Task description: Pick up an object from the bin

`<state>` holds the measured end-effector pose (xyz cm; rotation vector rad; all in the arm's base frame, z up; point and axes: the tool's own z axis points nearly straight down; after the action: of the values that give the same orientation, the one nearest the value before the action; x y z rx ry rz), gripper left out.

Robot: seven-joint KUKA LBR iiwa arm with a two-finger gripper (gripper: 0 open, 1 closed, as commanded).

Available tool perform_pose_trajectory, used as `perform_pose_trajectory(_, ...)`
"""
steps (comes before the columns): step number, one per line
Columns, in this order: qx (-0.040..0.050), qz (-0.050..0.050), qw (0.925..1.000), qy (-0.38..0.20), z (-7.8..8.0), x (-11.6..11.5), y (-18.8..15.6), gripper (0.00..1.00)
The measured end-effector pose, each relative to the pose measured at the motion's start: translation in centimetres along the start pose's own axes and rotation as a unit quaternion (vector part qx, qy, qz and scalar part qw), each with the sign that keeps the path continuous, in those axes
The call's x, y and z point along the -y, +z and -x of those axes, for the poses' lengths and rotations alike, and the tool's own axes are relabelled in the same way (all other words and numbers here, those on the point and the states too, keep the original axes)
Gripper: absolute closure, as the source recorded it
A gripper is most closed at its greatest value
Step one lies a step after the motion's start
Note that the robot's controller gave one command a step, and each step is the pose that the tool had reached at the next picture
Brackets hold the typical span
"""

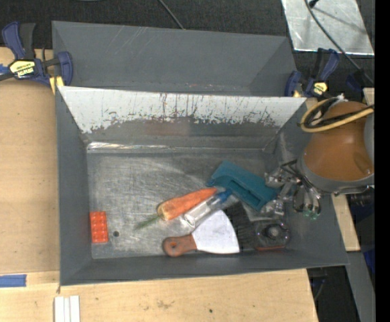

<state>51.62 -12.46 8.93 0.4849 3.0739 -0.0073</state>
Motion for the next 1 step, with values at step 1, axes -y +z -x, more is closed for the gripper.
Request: perform_pose_trajectory(1,0.0,0.0,1.0,0.0,0.0,0.0,0.0,1.0)
